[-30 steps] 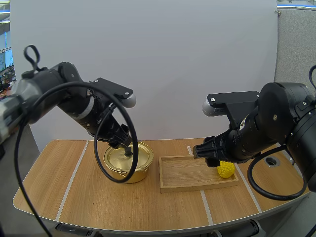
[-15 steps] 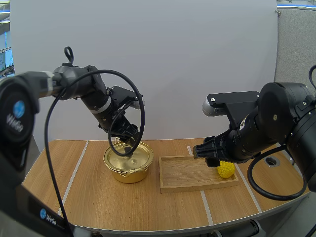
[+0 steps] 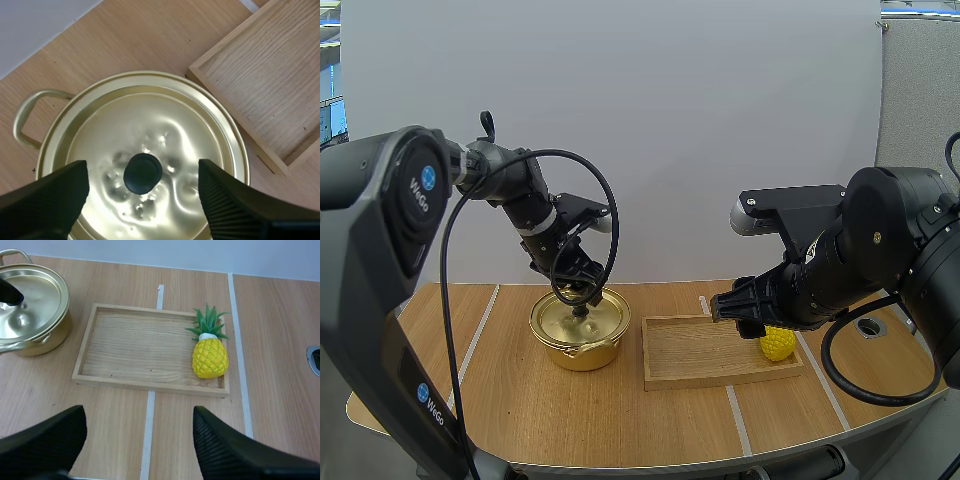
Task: Open the pot, put the pineapple inside, and close it
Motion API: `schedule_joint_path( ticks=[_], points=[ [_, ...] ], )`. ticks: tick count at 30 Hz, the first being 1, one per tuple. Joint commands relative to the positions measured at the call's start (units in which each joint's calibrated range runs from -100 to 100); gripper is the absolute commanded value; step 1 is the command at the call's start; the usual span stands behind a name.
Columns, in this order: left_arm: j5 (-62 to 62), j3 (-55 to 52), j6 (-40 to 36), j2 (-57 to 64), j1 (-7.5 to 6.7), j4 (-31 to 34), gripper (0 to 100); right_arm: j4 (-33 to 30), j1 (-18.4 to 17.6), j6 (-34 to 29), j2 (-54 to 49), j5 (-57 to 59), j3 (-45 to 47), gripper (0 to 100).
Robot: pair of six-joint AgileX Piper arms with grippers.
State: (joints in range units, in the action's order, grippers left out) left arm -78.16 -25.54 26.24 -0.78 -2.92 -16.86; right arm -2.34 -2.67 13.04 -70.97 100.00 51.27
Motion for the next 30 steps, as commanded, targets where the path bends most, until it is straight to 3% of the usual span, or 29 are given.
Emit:
schedule_joint_path(
  ticks=[1, 30],
  points=[
    [1.0, 0.5, 0.4, -0.8, -0.23, 0.1, 100, -0.1, 0.2, 0.0, -0.2, 0.0, 0.1, 100],
    [2.4, 0.5, 0.4, -3.8, -0.23, 0.2, 100, -0.1, 0.2, 0.0, -0.2, 0.0, 0.1, 100]
  ],
)
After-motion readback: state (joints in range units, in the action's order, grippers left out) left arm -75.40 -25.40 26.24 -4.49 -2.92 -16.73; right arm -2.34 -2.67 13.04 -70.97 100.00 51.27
